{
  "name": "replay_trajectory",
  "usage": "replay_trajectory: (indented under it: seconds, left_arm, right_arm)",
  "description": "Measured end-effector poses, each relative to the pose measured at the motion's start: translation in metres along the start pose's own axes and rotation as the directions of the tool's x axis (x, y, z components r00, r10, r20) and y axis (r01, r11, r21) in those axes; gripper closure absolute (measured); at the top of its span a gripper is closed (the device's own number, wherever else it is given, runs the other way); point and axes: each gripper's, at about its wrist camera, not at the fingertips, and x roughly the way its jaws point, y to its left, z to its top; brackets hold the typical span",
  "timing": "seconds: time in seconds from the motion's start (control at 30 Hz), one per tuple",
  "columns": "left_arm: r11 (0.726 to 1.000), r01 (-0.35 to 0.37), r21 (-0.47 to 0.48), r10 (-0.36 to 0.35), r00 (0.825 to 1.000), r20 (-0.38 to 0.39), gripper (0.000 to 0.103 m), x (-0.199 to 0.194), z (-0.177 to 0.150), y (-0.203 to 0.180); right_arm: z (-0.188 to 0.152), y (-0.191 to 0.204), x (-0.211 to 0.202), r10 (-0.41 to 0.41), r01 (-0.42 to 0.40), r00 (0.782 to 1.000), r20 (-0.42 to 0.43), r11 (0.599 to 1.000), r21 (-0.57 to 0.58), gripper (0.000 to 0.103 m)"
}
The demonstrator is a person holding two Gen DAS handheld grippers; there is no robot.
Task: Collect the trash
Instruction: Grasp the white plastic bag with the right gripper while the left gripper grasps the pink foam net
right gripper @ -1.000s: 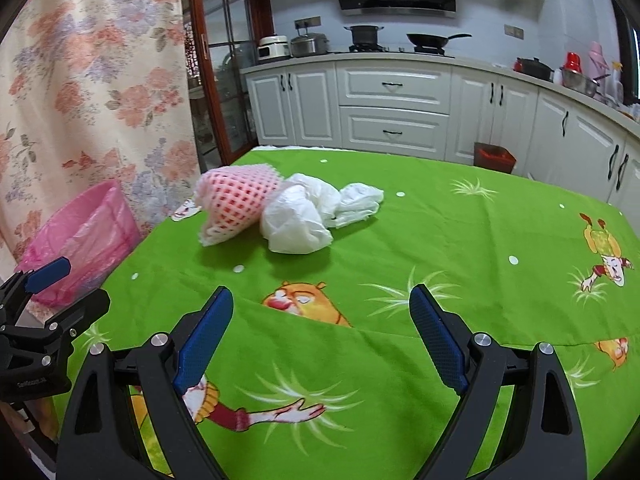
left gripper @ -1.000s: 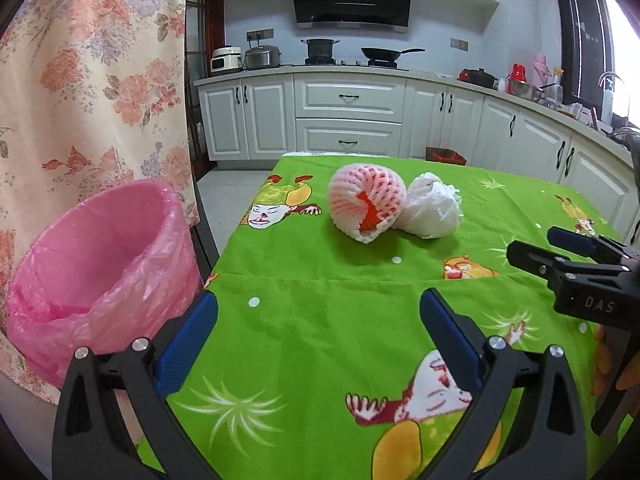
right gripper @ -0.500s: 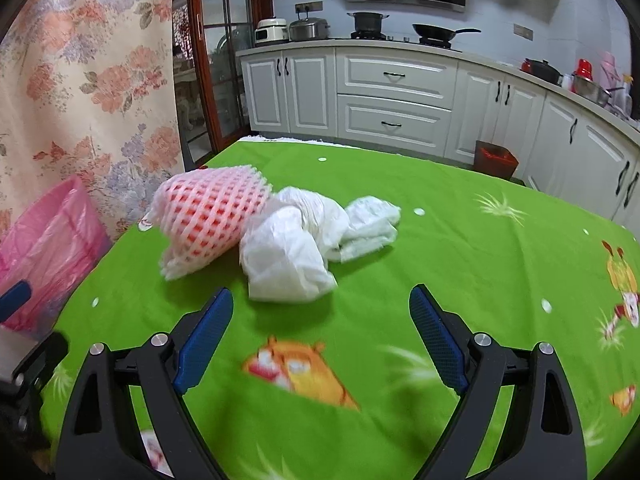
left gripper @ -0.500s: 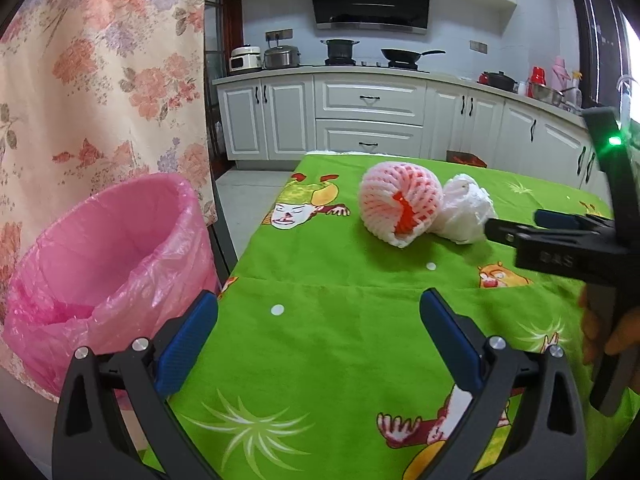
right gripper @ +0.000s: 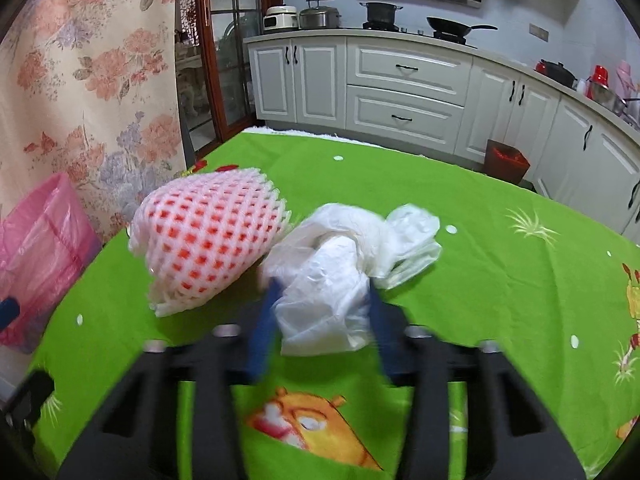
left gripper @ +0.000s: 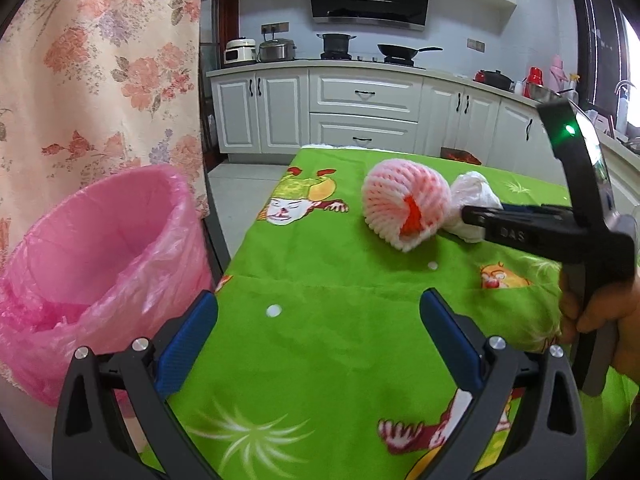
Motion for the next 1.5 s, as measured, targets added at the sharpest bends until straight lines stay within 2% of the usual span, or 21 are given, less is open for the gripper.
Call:
replay_trajectory:
  seconds: [0.13,0.43,0.67,0.83,0.9,0.93,0.97,1.0,1.07,1.17,1.27,1.5]
  left_arm:
    - [1.000,0.031,0.000,-0.031,1.000,0.003,0.005,0.011,0.012,-0.010]
    - [0.996,0.085,0.029,-0.084,0.996,-0.006,0.005,0.048,0.042,-0.051]
    - [0.996,0.094,-0.002,-0.094,0.994,-0.049,0.005,0.093,0.069,-0.073]
    - [0.994,0.104,0.022,-0.102,0.992,-0.076,0.007,0.114,0.080,-0.089]
    - [0.995,0.096,0.037,-0.093,0.992,-0.090,0.017,0.120,0.081,-0.093]
    - [0.994,0.100,0.040,-0.096,0.990,-0.100,0.028,0.122,0.079,-0.095]
    - [0.994,0.095,0.048,-0.090,0.991,-0.102,0.033,0.123,0.077,-0.096]
    - [0.994,0.089,0.056,-0.083,0.992,-0.097,0.036,0.122,0.074,-0.096]
    - [0.994,0.092,0.060,-0.087,0.993,-0.078,0.051,0.118,0.073,-0.095]
    - [0.992,0.094,0.085,-0.090,0.994,-0.055,0.065,0.110,0.068,-0.094]
    - [0.992,0.091,0.082,-0.089,0.995,-0.035,0.070,0.100,0.063,-0.091]
    - [0.996,0.082,0.035,-0.082,0.996,-0.020,0.073,0.073,0.044,-0.079]
  right_arm:
    - [-0.013,-0.016,-0.019,-0.006,0.005,1.000,0.027,0.999,0.040,0.078]
    - [-0.046,-0.049,-0.056,-0.041,0.035,0.998,0.051,0.993,0.112,0.082]
    - [-0.050,-0.045,-0.060,-0.050,0.044,0.997,0.059,0.994,0.097,0.082]
    - [-0.049,-0.043,-0.061,-0.058,0.053,0.996,0.063,0.994,0.091,0.082]
    - [-0.050,-0.047,-0.063,-0.063,0.054,0.996,0.070,0.992,0.114,0.082]
    - [-0.050,-0.049,-0.063,-0.063,0.053,0.995,0.072,0.991,0.125,0.082]
    - [-0.050,-0.052,-0.063,-0.061,0.051,0.995,0.073,0.989,0.136,0.082]
    - [-0.051,-0.053,-0.063,-0.061,0.050,0.996,0.072,0.988,0.147,0.082]
    - [-0.051,-0.055,-0.062,-0.059,0.048,0.996,0.067,0.986,0.159,0.082]
    - [-0.051,-0.056,-0.061,-0.056,0.046,0.997,0.060,0.985,0.165,0.082]
    - [-0.051,-0.056,-0.061,-0.060,0.050,0.996,0.059,0.986,0.162,0.082]
    - [-0.050,-0.050,-0.064,-0.083,0.072,0.993,0.079,0.989,0.132,0.082]
